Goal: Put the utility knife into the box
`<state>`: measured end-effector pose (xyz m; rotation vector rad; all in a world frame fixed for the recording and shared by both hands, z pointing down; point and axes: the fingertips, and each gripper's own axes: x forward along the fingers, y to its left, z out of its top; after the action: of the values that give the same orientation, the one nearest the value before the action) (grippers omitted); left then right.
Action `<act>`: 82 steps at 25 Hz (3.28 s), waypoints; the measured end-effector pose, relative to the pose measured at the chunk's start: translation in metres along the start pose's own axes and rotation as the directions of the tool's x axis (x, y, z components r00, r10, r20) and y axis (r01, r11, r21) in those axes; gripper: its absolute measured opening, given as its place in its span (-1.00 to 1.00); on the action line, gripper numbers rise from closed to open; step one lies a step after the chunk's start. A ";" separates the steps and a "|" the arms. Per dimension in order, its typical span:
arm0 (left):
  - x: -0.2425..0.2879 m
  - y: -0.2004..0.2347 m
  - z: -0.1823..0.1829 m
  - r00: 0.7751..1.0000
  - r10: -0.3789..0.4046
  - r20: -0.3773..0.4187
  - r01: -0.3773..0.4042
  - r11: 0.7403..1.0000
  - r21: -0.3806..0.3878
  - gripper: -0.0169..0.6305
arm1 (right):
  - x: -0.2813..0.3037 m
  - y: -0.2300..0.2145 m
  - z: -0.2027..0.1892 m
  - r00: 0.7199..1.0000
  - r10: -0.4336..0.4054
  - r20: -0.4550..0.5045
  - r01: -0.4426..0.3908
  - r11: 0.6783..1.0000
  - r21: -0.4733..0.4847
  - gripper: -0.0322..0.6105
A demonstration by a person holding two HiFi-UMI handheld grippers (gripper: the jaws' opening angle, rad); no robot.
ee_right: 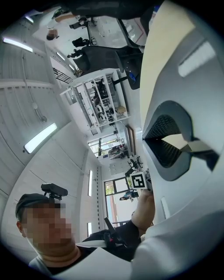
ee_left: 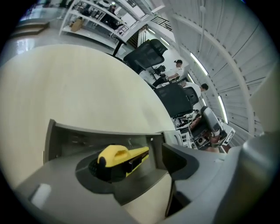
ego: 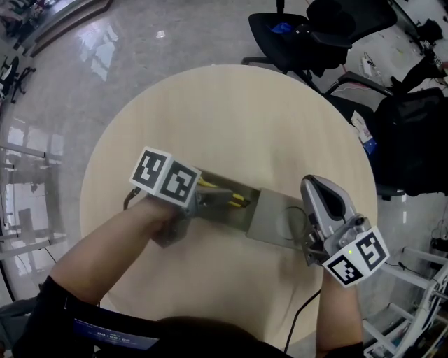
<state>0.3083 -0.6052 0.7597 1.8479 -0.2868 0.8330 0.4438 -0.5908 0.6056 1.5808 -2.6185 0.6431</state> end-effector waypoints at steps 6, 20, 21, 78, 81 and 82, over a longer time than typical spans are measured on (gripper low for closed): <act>0.002 0.000 -0.008 0.998 0.050 -0.027 -0.049 0.998 0.031 0.35 | -0.006 0.003 0.003 1.000 0.005 0.006 -0.005 1.000 0.006 -0.86; -0.014 -0.003 -0.004 0.986 0.167 0.005 -0.166 0.976 0.140 0.55 | -0.019 0.016 0.012 1.000 0.018 0.003 -0.018 1.000 -0.014 -0.86; -0.016 -0.004 -0.005 0.984 0.178 0.008 -0.177 0.971 0.161 0.55 | -0.021 0.018 0.013 1.000 0.017 0.004 -0.017 1.000 -0.013 -0.86; -0.400 -0.212 -0.114 0.577 -0.425 0.697 -0.012 0.849 0.528 -0.95 | -0.193 0.209 0.089 0.967 -0.206 0.147 0.196 0.977 0.081 -0.86; -0.390 -0.239 -0.130 0.547 -0.412 0.729 -0.030 0.861 0.508 -0.95 | -0.218 0.206 0.087 0.977 -0.163 0.141 0.156 0.986 0.058 -0.86; -0.384 -0.251 -0.138 0.537 -0.407 0.739 -0.029 0.866 0.499 -0.95 | -0.229 0.205 0.084 0.980 -0.147 0.135 0.139 0.988 0.064 -0.86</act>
<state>0.1080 -0.4436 0.3557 2.5929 -0.4846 -0.2660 0.3973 -0.3446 0.4095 1.8751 -2.5690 0.6208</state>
